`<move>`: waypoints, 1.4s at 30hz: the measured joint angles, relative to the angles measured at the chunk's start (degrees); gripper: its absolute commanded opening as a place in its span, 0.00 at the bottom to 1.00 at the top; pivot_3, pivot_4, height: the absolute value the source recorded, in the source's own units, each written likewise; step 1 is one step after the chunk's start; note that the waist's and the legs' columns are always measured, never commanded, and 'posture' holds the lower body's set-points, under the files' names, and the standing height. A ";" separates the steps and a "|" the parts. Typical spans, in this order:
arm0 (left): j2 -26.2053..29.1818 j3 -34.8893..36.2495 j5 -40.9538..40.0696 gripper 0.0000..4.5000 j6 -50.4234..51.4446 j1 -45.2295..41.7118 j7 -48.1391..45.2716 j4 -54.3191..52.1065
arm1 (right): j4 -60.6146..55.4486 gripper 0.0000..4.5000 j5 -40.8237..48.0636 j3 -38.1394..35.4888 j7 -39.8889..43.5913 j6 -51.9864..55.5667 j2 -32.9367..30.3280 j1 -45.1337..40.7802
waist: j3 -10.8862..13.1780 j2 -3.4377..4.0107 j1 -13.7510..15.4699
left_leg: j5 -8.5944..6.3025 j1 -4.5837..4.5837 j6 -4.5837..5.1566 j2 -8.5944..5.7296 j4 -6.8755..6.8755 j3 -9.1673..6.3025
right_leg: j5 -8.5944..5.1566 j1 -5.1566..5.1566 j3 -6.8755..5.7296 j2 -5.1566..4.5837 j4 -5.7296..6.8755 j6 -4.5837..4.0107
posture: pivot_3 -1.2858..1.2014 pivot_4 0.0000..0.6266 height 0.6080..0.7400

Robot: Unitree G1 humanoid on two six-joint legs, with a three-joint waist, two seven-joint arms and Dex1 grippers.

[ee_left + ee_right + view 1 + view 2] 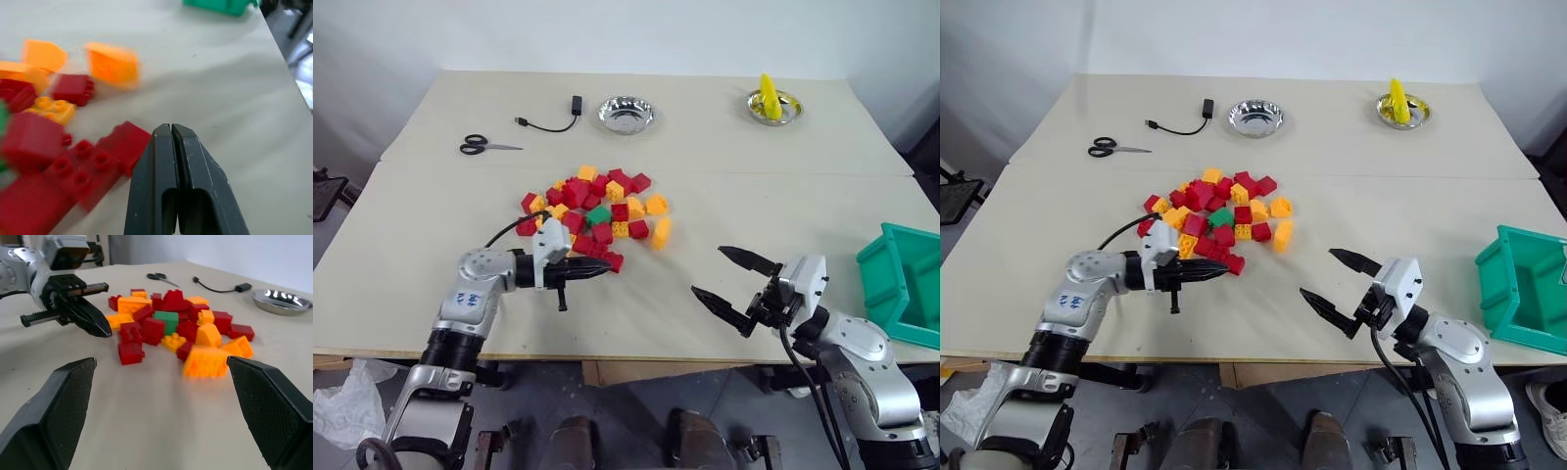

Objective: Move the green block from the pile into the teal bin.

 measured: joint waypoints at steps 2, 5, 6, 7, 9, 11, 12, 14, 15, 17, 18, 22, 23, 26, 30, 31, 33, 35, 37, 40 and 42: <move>2.14 3.91 -0.70 0.01 -0.63 2.39 1.24 0.12 | 0.30 1.00 -0.01 -0.03 0.33 0.00 0.00 0.06 | 0.00 0.00 -0.15 | -0.01 0.00 -0.01 0.00 -0.01 -0.01 | -0.01 -0.01 0.00 0.00 0.01 -0.01 | 0.52 0.24 1.00; 4.36 9.30 -3.07 0.15 0.08 4.93 3.02 0.39 | 0.82 1.00 -0.01 0.11 0.75 0.00 0.01 -0.30 | 0.00 0.00 -0.12 | -0.04 0.00 0.01 0.00 0.02 -0.02 | 0.00 0.01 -0.01 -0.01 0.02 -0.01 | 0.52 0.24 1.00; 5.23 11.00 -3.34 0.21 0.21 5.75 3.71 1.05 | 0.89 1.00 -0.01 0.07 0.78 0.00 0.02 -0.45 | 0.00 0.00 -0.17 | -0.05 0.00 0.00 0.00 0.02 -0.02 | 0.00 0.01 -0.01 -0.01 0.02 -0.01 | 0.52 0.24 1.00; 6.21 12.66 -3.74 0.28 0.27 6.74 4.42 1.67 | 1.06 1.00 -0.01 0.08 0.81 -0.01 0.02 -0.61 | 0.00 0.00 -0.25 | -0.05 0.00 -0.01 0.00 0.01 -0.02 | -0.01 0.00 -0.01 0.00 0.03 -0.01 | 0.52 0.24 1.00; 7.31 14.74 -4.19 0.42 0.33 8.08 5.16 2.89 | 1.42 1.00 -0.04 0.06 0.80 -0.01 0.02 -0.67 | 0.00 0.00 -0.32 | -0.06 0.00 -0.01 0.00 0.00 -0.02 | -0.01 0.00 -0.01 -0.01 0.03 -0.01 | 0.52 0.24 1.00; 7.44 15.34 -4.37 0.55 0.67 9.16 5.66 2.91 | 1.60 1.00 -0.09 0.06 0.79 -0.01 0.02 -0.67 | 0.00 0.00 -0.20 | -0.06 0.00 0.00 0.00 0.02 -0.02 | -0.01 0.01 -0.01 -0.01 0.03 -0.01 | 0.52 0.24 1.00; 7.35 15.22 -4.43 0.63 0.98 9.44 5.77 2.76 | 1.61 1.00 -0.11 0.03 0.74 -0.01 0.02 -0.66 | 0.01 0.00 -0.13 | -0.06 0.00 -0.01 0.00 0.02 -0.02 | -0.01 0.01 -0.01 -0.01 0.03 -0.01 | 0.52 0.24 1.00; 6.50 14.50 -4.43 0.77 1.70 9.05 6.80 1.79 | 1.65 1.00 -0.23 -0.13 0.46 -0.03 0.02 -0.58 | 0.00 0.00 0.07 | -0.06 0.00 -0.01 0.00 0.02 -0.02 | -0.01 0.01 -0.01 -0.01 0.04 -0.01 | 0.52 0.24 1.00; 5.84 13.90 -4.43 0.84 2.10 8.34 7.51 1.06 | 1.69 1.00 -0.25 -0.15 0.23 -0.03 0.02 -0.55 | 0.01 0.00 0.21 | -0.06 0.00 -0.01 0.00 0.03 -0.02 | -0.01 0.01 -0.01 -0.01 0.04 -0.01 | 0.52 0.24 1.00; 5.00 11.66 -4.02 0.97 3.61 5.65 9.02 0.43 | 1.71 1.00 -0.29 -0.53 -0.09 -0.16 0.00 -0.21 | 0.01 0.00 0.48 | -0.06 -0.01 -0.01 -0.01 0.05 -0.02 | -0.01 0.02 -0.01 -0.01 0.05 -0.01 | 0.52 0.24 1.00; 4.19 10.08 -3.32 0.97 4.75 3.31 9.85 0.28 | 1.83 1.00 -0.31 -0.82 -0.28 -0.19 -0.02 0.14 | 0.01 0.00 0.89 | -0.06 -0.01 -0.01 -0.01 0.09 -0.02 | -0.01 0.03 -0.02 0.00 0.06 -0.01 | 0.52 0.24 1.00; -0.40 1.18 0.72 0.97 11.96 -9.36 13.71 0.90 | 1.90 1.00 -0.51 -1.97 -0.56 -0.25 -0.25 0.87 | 0.00 -0.02 1.25 | -0.07 -0.07 0.01 -0.05 0.17 -0.03 | 0.01 0.05 -0.03 -0.01 0.04 0.02 | 0.52 0.24 1.00; -1.01 -0.34 1.69 0.97 13.04 -11.71 14.39 1.40 | 1.79 1.00 -0.52 -2.23 -0.59 -0.26 -0.41 0.90 | 0.00 -0.02 1.00 | -0.07 -0.06 0.01 -0.05 0.13 -0.03 | 0.01 0.04 -0.03 -0.01 0.03 0.02 | 0.52 0.24 1.00; -4.07 -3.99 5.38 0.97 15.97 -20.57 17.58 9.65 | 1.54 1.00 -0.52 -3.35 -0.71 -0.23 -1.17 2.25 | 0.00 -0.02 0.55 | -0.07 -0.05 0.01 -0.04 0.07 0.00 | 0.01 0.00 -0.03 0.02 0.02 0.02 | 0.52 0.24 1.00; -5.87 -7.18 9.07 0.97 17.65 -27.43 18.96 20.12 | 0.54 1.00 -0.51 -3.67 -1.73 -0.17 -1.17 3.32 | 0.00 -0.03 -0.39 | -0.07 -0.05 0.01 -0.05 0.02 0.03 | 0.01 -0.01 -0.01 0.02 -0.02 0.03 | 0.52 0.24 1.00; -6.33 -7.98 10.38 0.97 17.71 -29.33 19.42 23.78 | -0.15 1.00 -0.50 -4.00 -2.10 -0.17 -1.16 3.94 | 0.02 -0.04 -0.34 | -0.07 -0.06 0.01 -0.05 0.03 0.03 | 0.01 -0.01 -0.02 0.02 -0.02 0.03 | 0.52 0.24 1.00; -7.07 -9.07 12.42 0.97 17.60 -32.33 20.29 29.44 | -1.46 1.00 -0.46 -4.47 -2.77 -0.18 -1.00 5.36 | 0.03 -0.07 -0.25 | -0.07 -0.07 0.01 -0.05 0.03 0.03 | 0.01 0.00 -0.02 0.01 -0.04 0.03 | 0.52 0.24 1.00; -7.46 -9.57 13.75 0.97 17.39 -34.52 20.44 32.96 | -2.36 1.00 -0.45 -4.57 -3.28 -0.18 -0.70 6.44 | 0.04 -0.08 -0.18 | -0.07 -0.08 0.01 -0.06 0.04 0.03 | 0.01 0.00 -0.02 0.01 -0.04 0.03 | 0.52 0.24 1.00; -7.93 -10.07 14.82 0.97 17.39 -36.46 20.48 35.54 | -2.83 1.00 -0.45 -4.63 -3.83 -0.19 -0.59 7.13 | 0.04 -0.08 -0.10 | -0.07 -0.07 0.01 -0.05 0.05 0.03 | 0.01 0.00 -0.02 0.01 -0.03 0.03 | 0.52 0.24 1.00; -8.11 -10.59 16.12 0.97 16.74 -38.73 19.91 39.14 | -3.11 1.00 -0.45 -4.61 -4.44 -0.19 -0.01 7.75 | 0.04 -0.08 -0.08 | -0.07 -0.07 0.01 -0.05 0.05 0.03 | 0.01 0.00 -0.01 0.01 -0.02 0.03 | 0.52 0.24 1.00; -8.21 -11.76 17.06 0.88 16.12 -40.22 18.12 41.33 | -3.35 1.00 -0.45 -4.60 -4.78 -0.18 0.07 7.74 | 0.04 -0.08 -0.08 | -0.07 -0.06 0.01 -0.05 0.05 0.03 | 0.01 0.00 -0.01 0.01 -0.02 0.03 | 0.52 0.24 1.00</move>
